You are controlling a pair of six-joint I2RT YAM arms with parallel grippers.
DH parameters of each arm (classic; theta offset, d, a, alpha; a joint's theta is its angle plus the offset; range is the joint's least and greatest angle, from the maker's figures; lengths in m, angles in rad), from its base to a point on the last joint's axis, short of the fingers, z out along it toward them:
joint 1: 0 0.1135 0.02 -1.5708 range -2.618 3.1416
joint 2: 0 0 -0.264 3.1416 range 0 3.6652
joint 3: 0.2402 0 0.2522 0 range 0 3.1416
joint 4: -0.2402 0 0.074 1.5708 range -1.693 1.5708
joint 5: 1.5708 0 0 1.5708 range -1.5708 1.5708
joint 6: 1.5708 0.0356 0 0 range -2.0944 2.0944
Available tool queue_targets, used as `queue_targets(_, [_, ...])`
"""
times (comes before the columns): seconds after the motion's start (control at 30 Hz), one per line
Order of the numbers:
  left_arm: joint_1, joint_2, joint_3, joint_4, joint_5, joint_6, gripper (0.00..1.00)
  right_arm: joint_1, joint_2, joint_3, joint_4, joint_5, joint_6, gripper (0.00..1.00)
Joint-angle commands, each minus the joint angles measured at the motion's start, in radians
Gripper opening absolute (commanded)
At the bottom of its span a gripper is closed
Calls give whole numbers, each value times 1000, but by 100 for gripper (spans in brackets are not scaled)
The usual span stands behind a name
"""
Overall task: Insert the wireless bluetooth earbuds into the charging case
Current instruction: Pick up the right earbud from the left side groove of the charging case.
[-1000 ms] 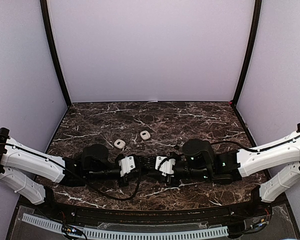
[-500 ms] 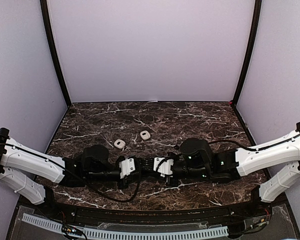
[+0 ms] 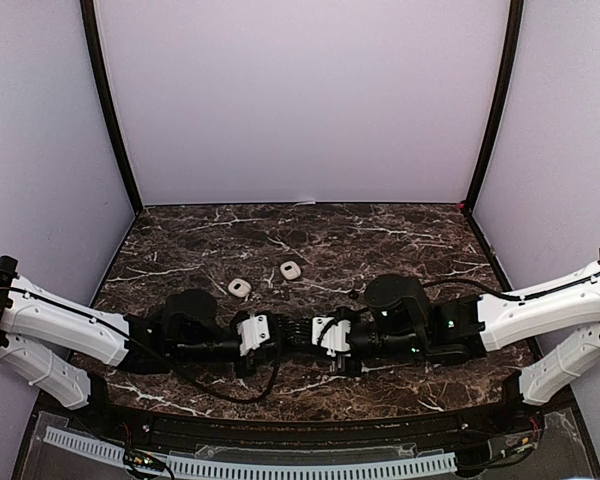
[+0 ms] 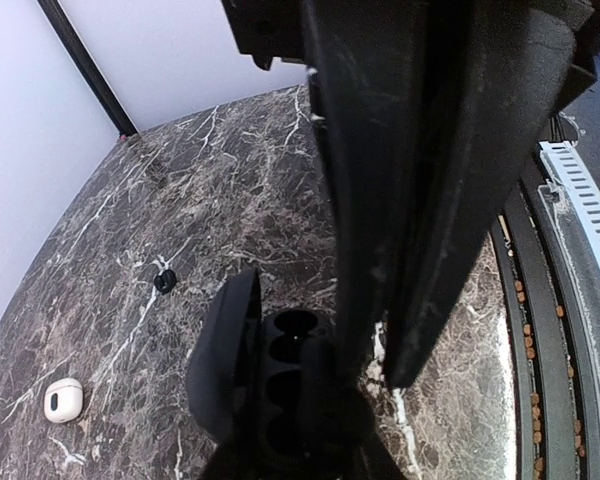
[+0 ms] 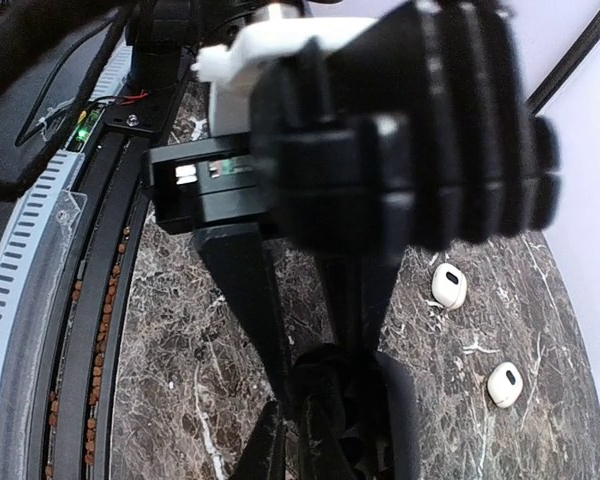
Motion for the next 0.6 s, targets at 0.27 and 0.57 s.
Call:
queue_targets(0.27, [1, -51, -9, 63, -4, -22, 14, 11, -11, 21, -41, -26, 11, 6])
queue_targets(0.57, [0, -34, -2, 61, 16, -42, 14, 10, -23, 7, 9, 9, 31, 11])
